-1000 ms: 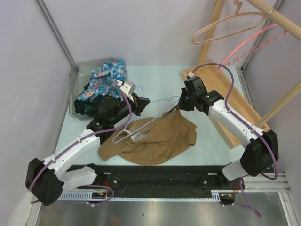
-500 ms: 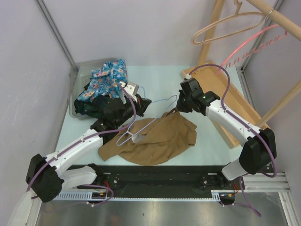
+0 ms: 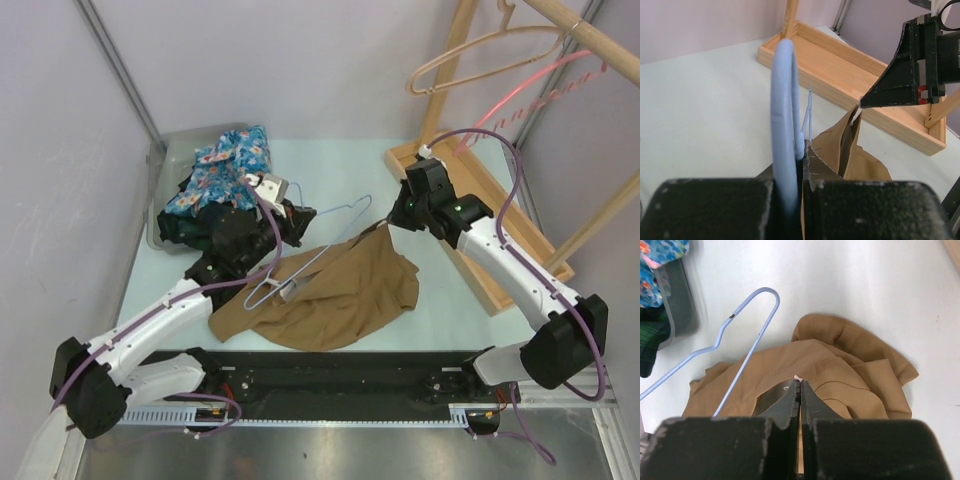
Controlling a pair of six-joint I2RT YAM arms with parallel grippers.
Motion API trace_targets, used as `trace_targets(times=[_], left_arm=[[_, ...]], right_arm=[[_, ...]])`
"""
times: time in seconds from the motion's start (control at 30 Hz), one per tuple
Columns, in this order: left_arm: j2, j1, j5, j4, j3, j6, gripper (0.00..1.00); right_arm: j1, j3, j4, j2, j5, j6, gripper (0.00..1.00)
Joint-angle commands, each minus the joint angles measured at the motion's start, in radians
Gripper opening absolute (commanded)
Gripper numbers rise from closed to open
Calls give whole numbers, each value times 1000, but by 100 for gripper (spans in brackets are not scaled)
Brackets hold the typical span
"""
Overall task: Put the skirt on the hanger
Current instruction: Place skirt on hanger
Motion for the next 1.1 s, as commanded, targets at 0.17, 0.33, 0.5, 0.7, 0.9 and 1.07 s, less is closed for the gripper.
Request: trace_targets(times=[0.17, 0.33, 0.5, 0.7, 0.9, 1.07], left_arm=[[-104, -6, 84, 77, 9, 19, 0], [-148, -6, 263, 105, -16, 16, 0], [-128, -8, 357, 46, -19, 1, 0], [-168, -8, 187, 2, -73, 2, 0], [-153, -9, 175, -31, -62, 33, 0], [-179, -6, 147, -16, -71, 55, 0]], right_arm=[[-53, 38, 66, -54, -30, 58, 0], [-99, 38, 61, -25, -46, 100, 0], [-118, 38, 73, -12, -71, 115, 0], [-128, 38, 73, -9, -86, 108, 0], [-136, 38, 77, 6, -103, 100, 0], [-137, 38, 84, 15, -103, 95, 0]])
